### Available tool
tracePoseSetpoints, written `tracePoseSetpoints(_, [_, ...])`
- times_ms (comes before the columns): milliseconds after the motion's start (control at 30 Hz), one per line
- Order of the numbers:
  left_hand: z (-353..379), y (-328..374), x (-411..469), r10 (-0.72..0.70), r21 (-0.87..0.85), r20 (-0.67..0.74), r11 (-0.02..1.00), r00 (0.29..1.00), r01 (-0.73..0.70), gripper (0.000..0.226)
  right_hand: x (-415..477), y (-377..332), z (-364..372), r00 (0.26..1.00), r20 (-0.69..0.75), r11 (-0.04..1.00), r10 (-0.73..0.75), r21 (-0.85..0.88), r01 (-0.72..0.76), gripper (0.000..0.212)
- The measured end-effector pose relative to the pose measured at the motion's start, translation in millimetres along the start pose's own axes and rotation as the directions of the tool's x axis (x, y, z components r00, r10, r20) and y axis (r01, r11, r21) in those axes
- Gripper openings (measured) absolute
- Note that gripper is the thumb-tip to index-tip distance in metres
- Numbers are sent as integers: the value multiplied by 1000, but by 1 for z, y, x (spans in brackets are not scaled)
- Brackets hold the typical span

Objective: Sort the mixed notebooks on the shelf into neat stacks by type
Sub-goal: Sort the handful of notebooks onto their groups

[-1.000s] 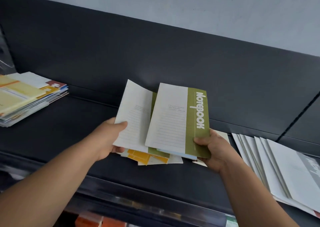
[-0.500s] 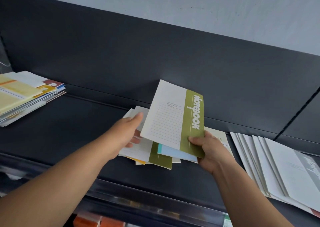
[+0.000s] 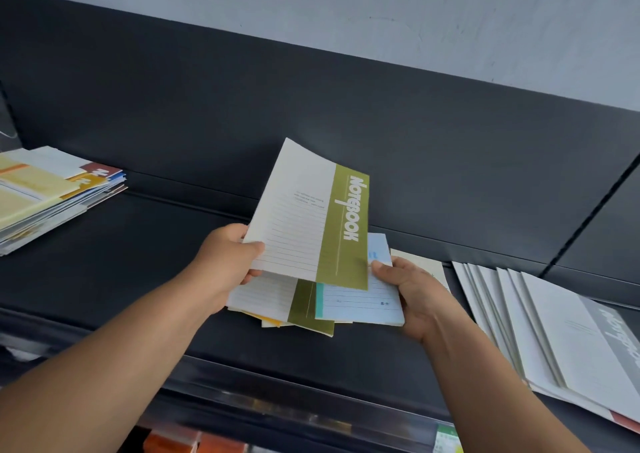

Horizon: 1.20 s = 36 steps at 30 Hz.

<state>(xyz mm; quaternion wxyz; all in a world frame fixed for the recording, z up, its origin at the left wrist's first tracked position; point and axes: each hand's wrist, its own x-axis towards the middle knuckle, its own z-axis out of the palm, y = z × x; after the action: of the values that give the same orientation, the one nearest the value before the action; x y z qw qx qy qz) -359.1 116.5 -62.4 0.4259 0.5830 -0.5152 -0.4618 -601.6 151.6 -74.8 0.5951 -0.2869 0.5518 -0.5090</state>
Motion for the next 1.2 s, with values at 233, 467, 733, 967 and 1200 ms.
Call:
tracePoseSetpoints(233, [-13, -27, 8, -107, 177, -63, 977, 992, 117, 14, -5, -12, -48, 975, -209, 996, -80, -54, 70, 8])
tracePoseSetpoints(467, [-10, -40, 5, 53, 808, -171, 578, 984, 109, 29, -10, -19, -71, 939, -281, 976, -200, -145, 164, 16])
tracePoseSetpoints(733, [33, -23, -19, 306, 897, 0, 420, 952, -135, 66, 6, -23, -89, 881, -341, 900, -328, -395, 182, 35])
tracePoseSetpoints(967, [66, -17, -37, 406, 863, 126, 405, 905, -301, 66, 23, -9, -96, 849, -275, 608, -451, -791, 67, 40])
tracePoseSetpoints(1200, [78, -19, -52, 425, 859, 99, 420, 900, -293, 67, 18, -7, -100, 851, -161, 499, -501, -857, 132, 52])
